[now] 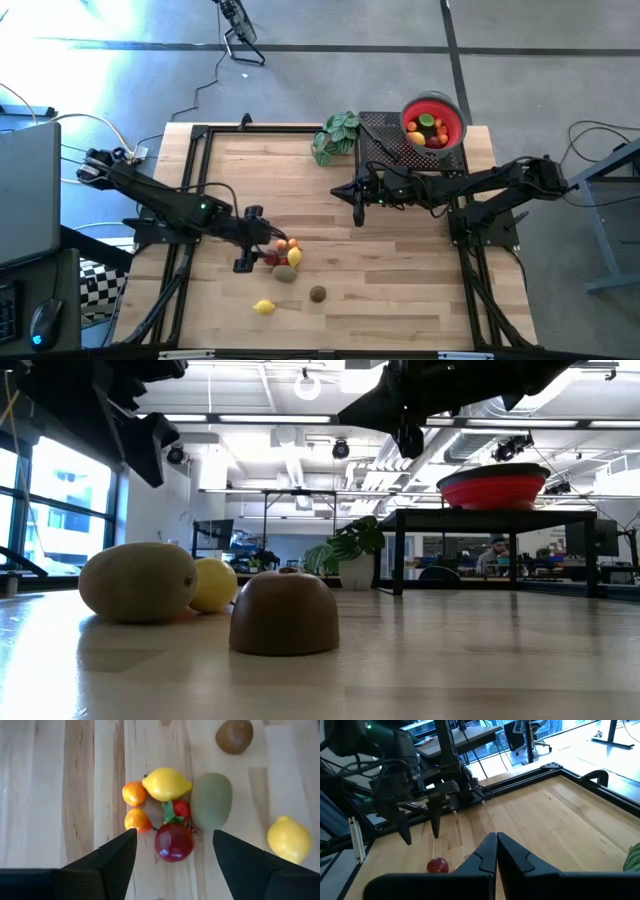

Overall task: Pick & Place Fruit
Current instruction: Put the red pomegranate into the red strainer bowl

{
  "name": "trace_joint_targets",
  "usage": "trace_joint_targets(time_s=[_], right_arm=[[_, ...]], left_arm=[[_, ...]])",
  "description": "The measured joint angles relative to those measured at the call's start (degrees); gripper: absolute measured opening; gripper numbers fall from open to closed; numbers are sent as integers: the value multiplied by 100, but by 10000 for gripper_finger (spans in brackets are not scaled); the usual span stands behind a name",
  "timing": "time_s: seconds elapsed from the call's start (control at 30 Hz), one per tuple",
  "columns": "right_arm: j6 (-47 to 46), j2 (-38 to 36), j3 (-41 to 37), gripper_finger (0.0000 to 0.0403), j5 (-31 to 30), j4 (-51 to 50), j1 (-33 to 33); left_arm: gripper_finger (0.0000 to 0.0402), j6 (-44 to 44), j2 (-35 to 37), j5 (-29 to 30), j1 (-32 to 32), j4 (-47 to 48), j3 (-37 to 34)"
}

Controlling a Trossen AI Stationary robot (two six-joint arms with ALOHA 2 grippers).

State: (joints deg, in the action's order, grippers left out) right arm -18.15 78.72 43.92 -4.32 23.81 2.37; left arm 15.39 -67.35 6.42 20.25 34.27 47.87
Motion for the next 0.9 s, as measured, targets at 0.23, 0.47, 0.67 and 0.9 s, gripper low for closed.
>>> trace_joint_targets(time_s=[0.23, 0.47, 0.67, 0.9], right_arm=[[0, 0, -1, 3, 2, -38, 0], [44, 0, -2, 3, 0, -128, 0], [46, 0, -2, 3, 0, -239, 0], [48, 0, -2, 3, 0, -361, 0]], left_arm=[[258, -72, -564, 2, 0, -1, 99], [258, -54, -1010, 0, 0, -52, 97], [258, -9, -1291, -7, 0, -16, 95], [258, 10, -1513, -281, 0, -152, 97]])
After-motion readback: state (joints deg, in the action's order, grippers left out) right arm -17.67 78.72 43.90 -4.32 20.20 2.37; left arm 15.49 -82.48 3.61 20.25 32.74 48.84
